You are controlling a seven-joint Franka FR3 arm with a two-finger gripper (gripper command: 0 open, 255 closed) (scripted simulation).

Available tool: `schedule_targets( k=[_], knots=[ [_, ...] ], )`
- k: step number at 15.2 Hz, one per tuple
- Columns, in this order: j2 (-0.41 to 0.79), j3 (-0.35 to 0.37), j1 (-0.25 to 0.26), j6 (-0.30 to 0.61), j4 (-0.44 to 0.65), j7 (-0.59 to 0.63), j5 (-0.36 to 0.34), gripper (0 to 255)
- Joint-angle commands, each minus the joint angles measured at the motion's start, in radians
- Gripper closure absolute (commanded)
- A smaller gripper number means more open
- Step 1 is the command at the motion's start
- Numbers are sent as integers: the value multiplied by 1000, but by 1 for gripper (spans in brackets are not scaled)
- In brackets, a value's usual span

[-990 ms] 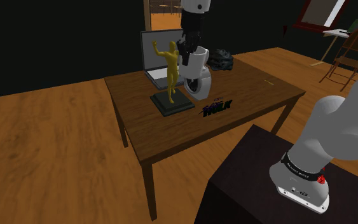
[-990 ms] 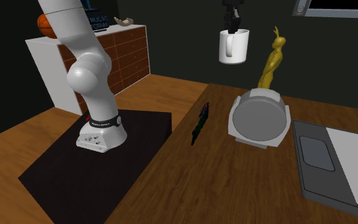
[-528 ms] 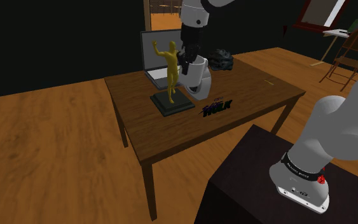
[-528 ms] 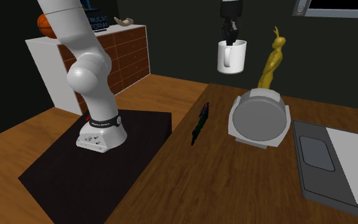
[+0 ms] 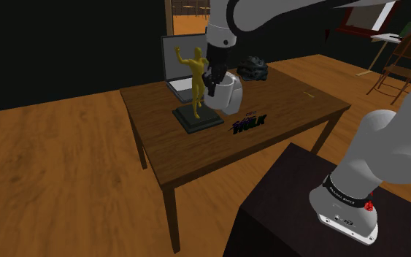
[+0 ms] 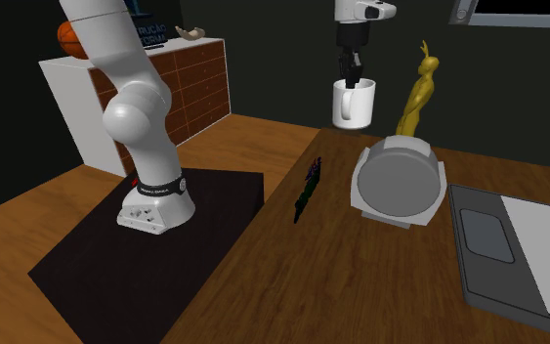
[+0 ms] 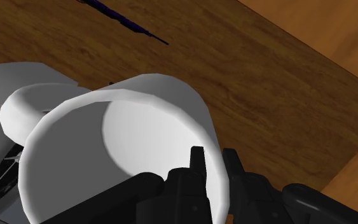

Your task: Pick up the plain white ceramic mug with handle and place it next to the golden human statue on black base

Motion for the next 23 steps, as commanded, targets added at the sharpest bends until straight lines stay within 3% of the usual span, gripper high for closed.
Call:
schedule_targets(
  k=[1, 23],
  knots=[
    [6, 0, 0, 29, -22, 1, -1, 255],
    [118, 3, -1, 326, -208, 14, -13, 255]
  ],
)
